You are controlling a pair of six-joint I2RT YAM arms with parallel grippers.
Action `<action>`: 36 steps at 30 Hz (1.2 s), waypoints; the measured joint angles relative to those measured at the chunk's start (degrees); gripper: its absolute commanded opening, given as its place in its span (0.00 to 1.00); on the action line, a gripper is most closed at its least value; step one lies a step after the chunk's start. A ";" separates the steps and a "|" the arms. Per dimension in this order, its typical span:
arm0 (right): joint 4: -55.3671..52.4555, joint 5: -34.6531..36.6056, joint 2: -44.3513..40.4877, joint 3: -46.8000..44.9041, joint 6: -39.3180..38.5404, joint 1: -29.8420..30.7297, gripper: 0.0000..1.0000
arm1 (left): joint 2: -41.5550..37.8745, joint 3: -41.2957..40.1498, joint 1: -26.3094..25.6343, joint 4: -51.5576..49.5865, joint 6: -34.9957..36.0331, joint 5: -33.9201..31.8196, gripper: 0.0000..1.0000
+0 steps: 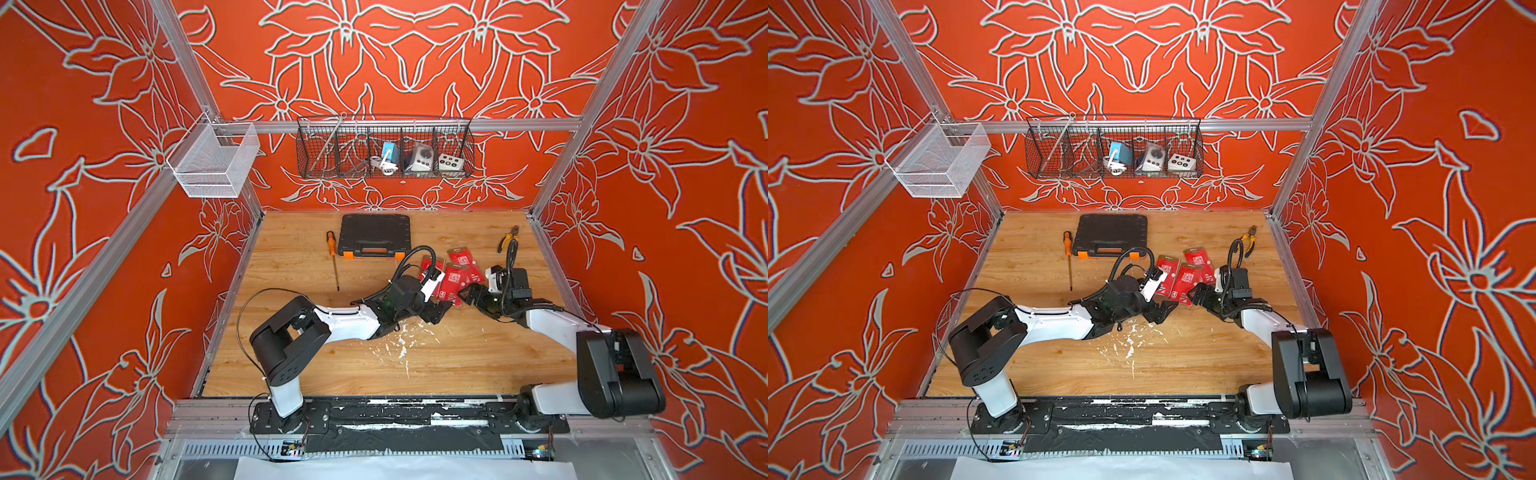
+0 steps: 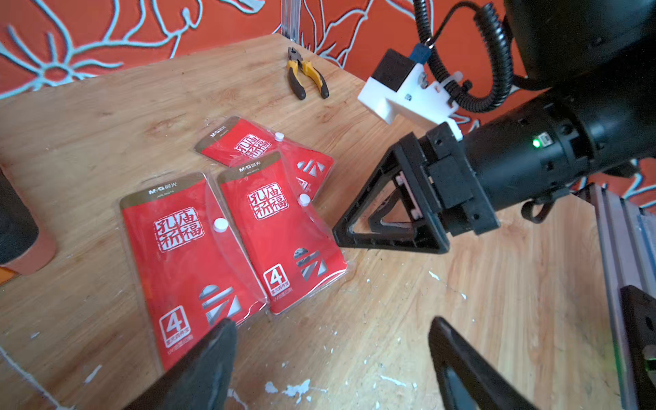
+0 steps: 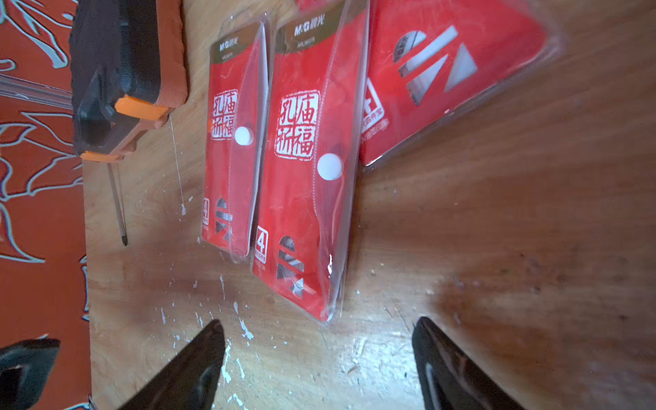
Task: Open the ruler set and take out the ruler
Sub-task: Pick up the ruler set bag from the center of the board.
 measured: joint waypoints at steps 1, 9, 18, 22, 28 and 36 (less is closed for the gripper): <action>0.76 -0.22 1.01 0.00 0.37 0.20 0.81 | 0.42 0.44 0.00 -0.26 0.02 -0.04 0.79; 8.22 -1.66 7.87 2.05 3.10 2.16 0.70 | 1.14 0.92 0.00 -0.90 0.11 -0.63 0.71; 13.97 -2.14 13.27 3.52 6.19 2.73 0.36 | 1.14 0.74 0.00 -1.33 1.01 -1.51 0.70; 14.16 -1.92 13.90 3.54 6.93 2.73 0.24 | 1.11 0.70 0.00 -1.55 1.31 -1.77 0.69; 13.11 -1.01 13.81 3.52 6.69 2.73 0.00 | 0.00 0.00 0.26 -2.16 1.38 -1.86 0.69; 5.40 1.99 7.13 4.72 1.90 2.73 0.00 | -5.49 -2.71 3.21 -2.34 0.90 0.98 0.69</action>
